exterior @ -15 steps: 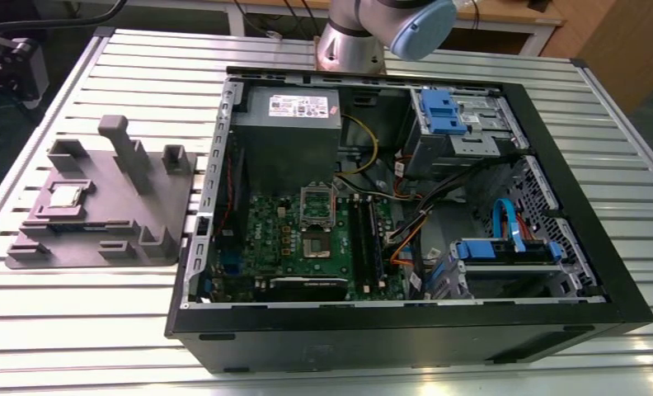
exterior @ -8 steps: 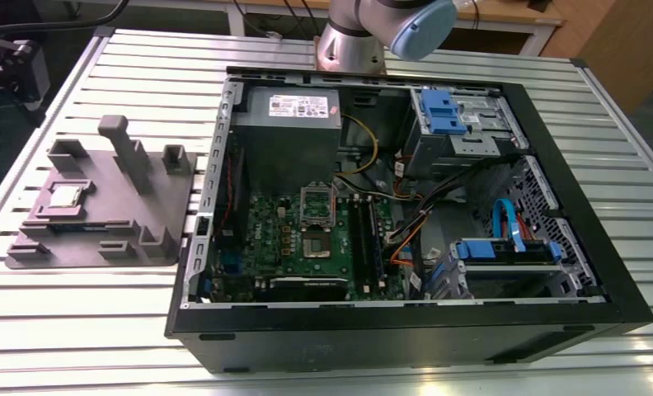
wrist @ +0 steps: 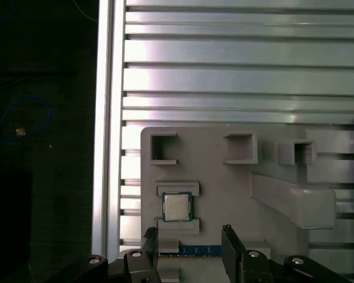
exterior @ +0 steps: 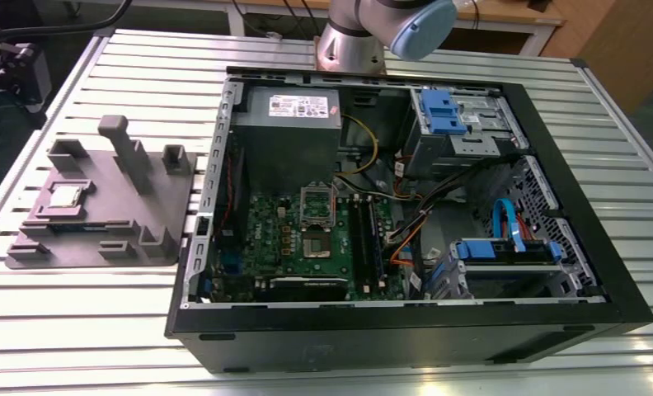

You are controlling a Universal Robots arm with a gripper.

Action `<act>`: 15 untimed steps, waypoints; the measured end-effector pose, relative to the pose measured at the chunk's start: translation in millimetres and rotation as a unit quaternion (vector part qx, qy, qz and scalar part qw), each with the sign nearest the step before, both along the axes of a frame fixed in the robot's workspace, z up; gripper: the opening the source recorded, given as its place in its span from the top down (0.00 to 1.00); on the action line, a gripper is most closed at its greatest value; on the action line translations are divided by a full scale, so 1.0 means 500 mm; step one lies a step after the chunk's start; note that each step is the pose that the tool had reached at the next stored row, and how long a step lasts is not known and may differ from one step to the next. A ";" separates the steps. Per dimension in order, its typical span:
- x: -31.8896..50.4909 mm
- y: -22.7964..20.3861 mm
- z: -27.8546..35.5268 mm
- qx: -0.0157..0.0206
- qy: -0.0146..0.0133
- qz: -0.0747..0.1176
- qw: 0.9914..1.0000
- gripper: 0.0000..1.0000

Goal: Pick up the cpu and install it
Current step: 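Pick up the cpu and move it towards the insertion slot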

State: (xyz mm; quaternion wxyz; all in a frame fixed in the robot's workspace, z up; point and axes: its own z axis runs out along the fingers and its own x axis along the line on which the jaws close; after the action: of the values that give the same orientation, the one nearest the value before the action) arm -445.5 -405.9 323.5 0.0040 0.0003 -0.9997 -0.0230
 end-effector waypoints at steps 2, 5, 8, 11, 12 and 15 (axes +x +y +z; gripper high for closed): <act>0.000 0.0000 -0.002 0.000 0.000 0.000 1.000 0.45; 0.000 -0.0001 -0.002 0.000 0.000 0.000 1.000 0.45; 0.000 -0.0001 -0.003 0.000 0.000 0.000 1.000 0.45; 0.000 -0.0001 -0.004 0.000 0.000 0.000 1.000 0.45; 0.000 -0.0001 -0.004 0.000 0.000 0.000 1.000 0.45; 0.000 -0.0004 -0.006 0.000 0.000 0.000 1.000 0.45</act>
State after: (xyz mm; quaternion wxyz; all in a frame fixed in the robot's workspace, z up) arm -445.6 -406.1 320.3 0.0040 0.0003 -0.9997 -0.0230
